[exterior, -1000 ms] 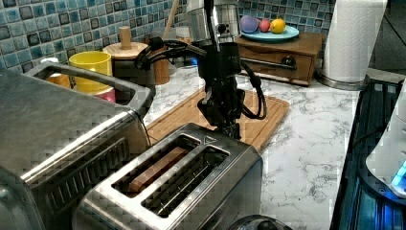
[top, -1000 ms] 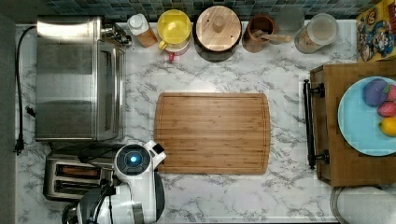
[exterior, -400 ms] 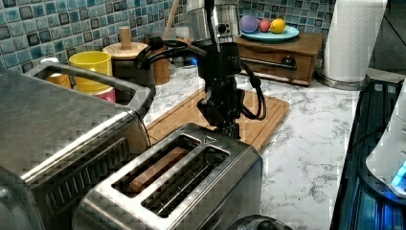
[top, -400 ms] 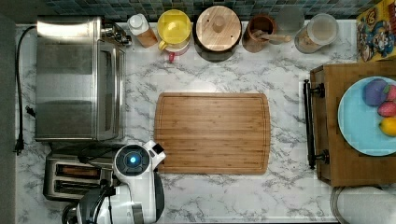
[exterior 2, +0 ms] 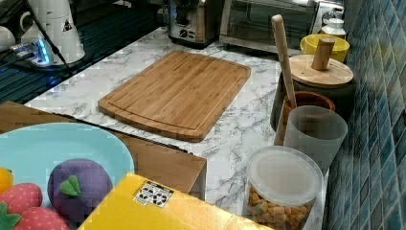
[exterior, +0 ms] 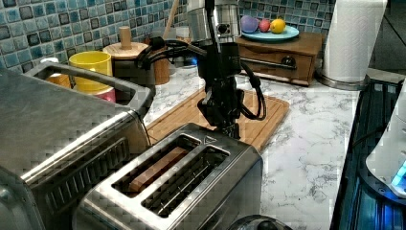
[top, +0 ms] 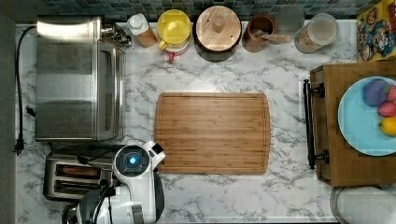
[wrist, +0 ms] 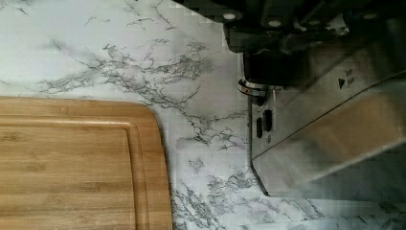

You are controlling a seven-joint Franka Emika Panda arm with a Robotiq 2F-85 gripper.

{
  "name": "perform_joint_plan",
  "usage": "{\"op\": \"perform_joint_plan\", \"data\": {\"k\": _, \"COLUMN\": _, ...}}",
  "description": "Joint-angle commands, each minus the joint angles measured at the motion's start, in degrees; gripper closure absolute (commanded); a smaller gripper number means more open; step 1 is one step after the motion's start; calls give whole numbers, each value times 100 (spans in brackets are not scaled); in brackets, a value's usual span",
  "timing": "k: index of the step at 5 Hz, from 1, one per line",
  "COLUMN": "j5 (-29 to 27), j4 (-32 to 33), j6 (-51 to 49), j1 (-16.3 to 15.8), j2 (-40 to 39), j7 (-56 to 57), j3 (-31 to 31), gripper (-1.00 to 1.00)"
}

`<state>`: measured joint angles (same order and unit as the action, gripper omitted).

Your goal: Turn on the toaster.

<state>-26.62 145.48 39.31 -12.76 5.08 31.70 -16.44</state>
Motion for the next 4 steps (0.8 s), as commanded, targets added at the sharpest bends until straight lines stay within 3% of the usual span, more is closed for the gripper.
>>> {"op": "perform_joint_plan", "data": {"k": 1, "j5": -110, "j4": 1117, "j6": 764, "j1": -143, "j2": -718, "j7": 312, "j3": -243, "gripper": 100}}
{"op": "perform_joint_plan", "data": {"k": 4, "j5": -111, "j4": 1116, "j6": 764, "j1": -171, "j2": -717, "j7": 313, "j3": -216, "gripper": 100}}
